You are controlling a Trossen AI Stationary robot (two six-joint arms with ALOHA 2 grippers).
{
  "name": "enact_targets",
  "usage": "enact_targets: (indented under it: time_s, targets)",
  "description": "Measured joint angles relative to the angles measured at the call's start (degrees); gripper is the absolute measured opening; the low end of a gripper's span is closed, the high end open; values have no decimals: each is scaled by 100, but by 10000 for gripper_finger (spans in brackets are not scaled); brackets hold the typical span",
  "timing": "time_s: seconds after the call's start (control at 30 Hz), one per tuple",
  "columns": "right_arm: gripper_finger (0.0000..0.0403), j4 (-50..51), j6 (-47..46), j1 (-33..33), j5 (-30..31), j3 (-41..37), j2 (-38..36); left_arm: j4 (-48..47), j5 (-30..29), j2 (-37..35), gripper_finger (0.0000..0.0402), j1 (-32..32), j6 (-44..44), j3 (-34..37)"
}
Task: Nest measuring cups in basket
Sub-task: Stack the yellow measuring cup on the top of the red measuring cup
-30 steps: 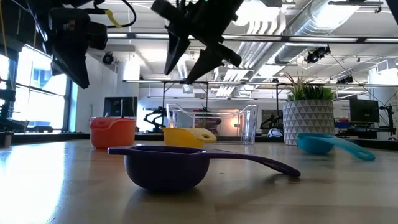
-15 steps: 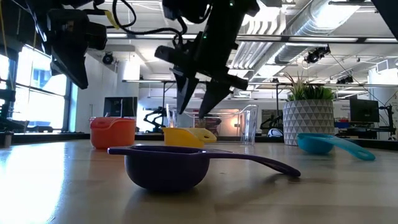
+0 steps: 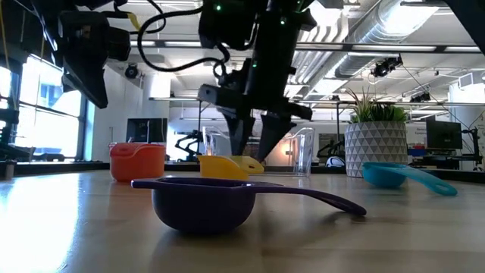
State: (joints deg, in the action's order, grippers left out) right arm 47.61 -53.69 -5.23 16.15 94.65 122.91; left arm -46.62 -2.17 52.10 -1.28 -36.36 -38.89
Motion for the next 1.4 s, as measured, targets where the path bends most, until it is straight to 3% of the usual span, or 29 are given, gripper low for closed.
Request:
enact_targets:
  time_s: [0.2,0.53,0.87,1.23,1.4]
  targets:
    - [179,60,-31,1,-223,0,89,12,-2,-2,35,0,-70,0]
    - [10,-34,-424,9,-487,7,97,-8,0,-2,35,0,-58,2]
    - [6,-241,-1184,-37,-815,163,97,-364,149,-159,35,2,76,4]
    - [2,-255,-1767,-72,87,1259,88,-465,149,-744,35,1,210,4]
    - [1,-826,-2082,-75,526,1451,86,-465,149,-1029,35,0,201,4]
